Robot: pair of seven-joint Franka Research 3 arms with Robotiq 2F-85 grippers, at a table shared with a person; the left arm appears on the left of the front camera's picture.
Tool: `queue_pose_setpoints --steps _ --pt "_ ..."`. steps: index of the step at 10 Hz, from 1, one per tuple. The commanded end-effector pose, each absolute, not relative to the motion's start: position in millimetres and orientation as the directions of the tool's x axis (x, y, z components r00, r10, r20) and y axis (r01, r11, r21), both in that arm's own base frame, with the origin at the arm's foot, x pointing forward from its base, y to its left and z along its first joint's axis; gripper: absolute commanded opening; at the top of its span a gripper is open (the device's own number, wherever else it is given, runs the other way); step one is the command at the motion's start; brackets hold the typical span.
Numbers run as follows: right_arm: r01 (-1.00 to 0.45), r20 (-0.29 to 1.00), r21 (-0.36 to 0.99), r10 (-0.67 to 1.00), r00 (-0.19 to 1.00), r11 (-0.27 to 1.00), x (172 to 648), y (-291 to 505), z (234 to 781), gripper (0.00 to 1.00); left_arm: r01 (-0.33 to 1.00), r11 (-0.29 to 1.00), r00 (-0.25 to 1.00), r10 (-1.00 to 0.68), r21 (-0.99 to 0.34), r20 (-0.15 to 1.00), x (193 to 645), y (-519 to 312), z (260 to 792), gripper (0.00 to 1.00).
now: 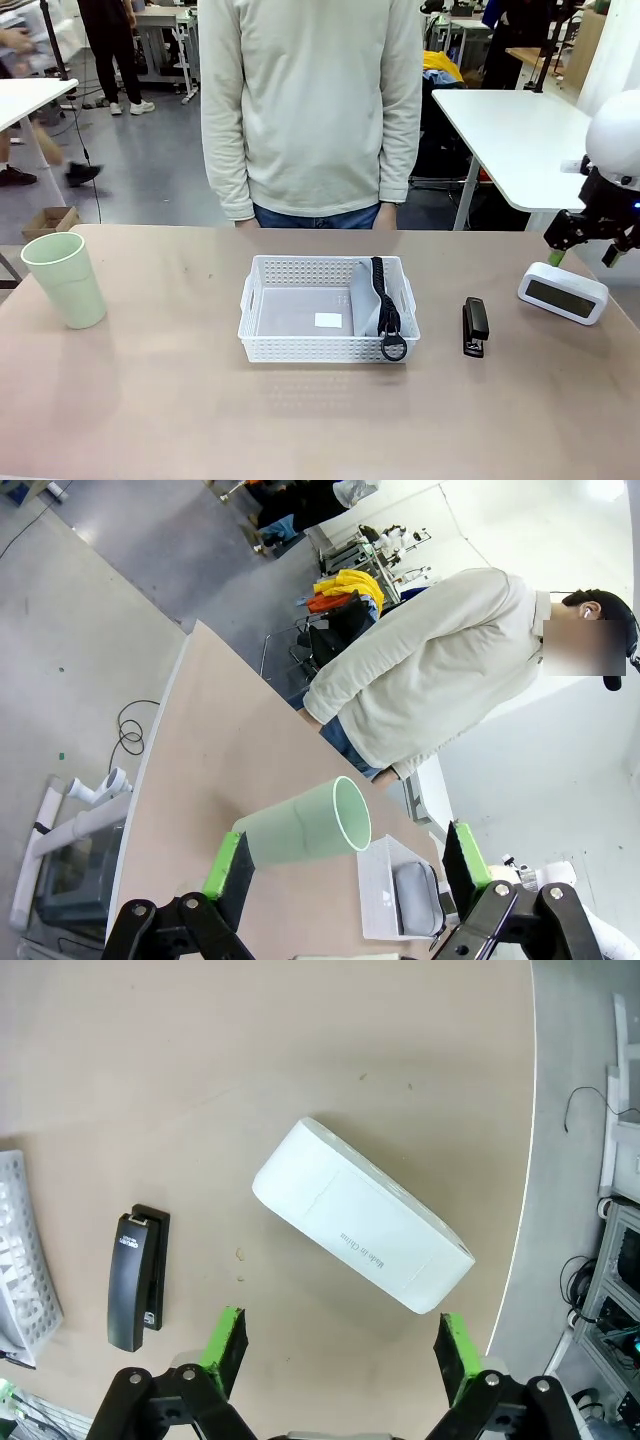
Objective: Efficiently arrange items inside the basket to fit them all.
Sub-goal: Pick up the Digital clock and place it inside the Organizing basket.
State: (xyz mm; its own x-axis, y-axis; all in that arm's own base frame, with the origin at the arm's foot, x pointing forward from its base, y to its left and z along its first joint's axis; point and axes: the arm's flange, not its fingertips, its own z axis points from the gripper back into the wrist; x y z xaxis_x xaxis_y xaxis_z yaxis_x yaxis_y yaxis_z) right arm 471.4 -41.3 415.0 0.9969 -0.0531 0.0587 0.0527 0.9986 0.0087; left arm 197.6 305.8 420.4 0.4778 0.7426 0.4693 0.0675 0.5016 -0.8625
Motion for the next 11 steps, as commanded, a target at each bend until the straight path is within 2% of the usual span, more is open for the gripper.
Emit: queue_pose_setpoints --steps 1,2,3,4,5,6,7,8,9,10,11 --pt "0.054 0.057 0.008 -0.054 0.997 0.999 471.7 -41.8 414.5 1.0 0.096 0.511 0.458 0.739 -0.854 0.494 199.3 305.9 419.3 1.0" --pt "-0.208 0.051 -0.007 0.208 0.977 0.978 469.1 -42.0 417.2 1.0 0.096 0.511 0.458 0.739 -0.854 0.494 199.3 305.9 419.3 1.0" --pt "-0.378 0.024 -0.002 0.378 0.926 0.926 471.7 -47.1 419.0 1.0 0.096 0.511 0.458 0.739 -0.854 0.494 199.3 305.9 419.3 1.0" --pt "-0.583 -0.022 -0.057 0.582 0.813 0.811 471.7 -48.4 415.5 1.0 0.096 0.511 0.458 0.739 -0.854 0.494 199.3 305.9 419.3 1.0" --pt "-0.704 -0.076 -0.171 0.703 0.707 0.689 470.5 -47.6 408.9 1.0 0.096 0.511 0.458 0.739 -0.854 0.494 199.3 305.9 419.3 1.0" --pt "-0.748 -0.13 -0.245 0.744 0.656 0.617 469.6 -41.8 401.1 1.0 0.096 0.511 0.458 0.739 -0.854 0.494 199.3 305.9 419.3 1.0" --pt "-0.759 -0.129 -0.266 0.759 0.639 0.594 470.2 -37.3 397.6 1.0 0.096 0.511 0.458 0.739 -0.854 0.494 199.3 305.9 419.3 1.0" --pt "-0.723 -0.053 -0.271 0.741 0.67 0.635 472.8 -36.7 399.6 1.0 0.096 0.511 0.458 0.739 -0.854 0.494 199.3 305.9 419.3 1.0" --pt "-0.649 0.073 -0.214 0.675 0.735 0.73 476.8 -40.4 405.6 1.0 0.096 0.511 0.458 0.739 -0.854 0.494 199.3 305.9 419.3 1.0" --pt "-0.739 -0.143 -0.213 0.728 0.671 0.639 473.7 -32.9 403.8 1.0 0.096 0.511 0.458 0.739 -0.854 0.494 199.3 305.9 419.3 1.0" --pt "-0.739 -0.143 -0.213 0.728 0.671 0.639 473.7 -32.9 403.8 1.0 0.096 0.511 0.458 0.739 -0.854 0.494 199.3 305.9 419.3 1.0"
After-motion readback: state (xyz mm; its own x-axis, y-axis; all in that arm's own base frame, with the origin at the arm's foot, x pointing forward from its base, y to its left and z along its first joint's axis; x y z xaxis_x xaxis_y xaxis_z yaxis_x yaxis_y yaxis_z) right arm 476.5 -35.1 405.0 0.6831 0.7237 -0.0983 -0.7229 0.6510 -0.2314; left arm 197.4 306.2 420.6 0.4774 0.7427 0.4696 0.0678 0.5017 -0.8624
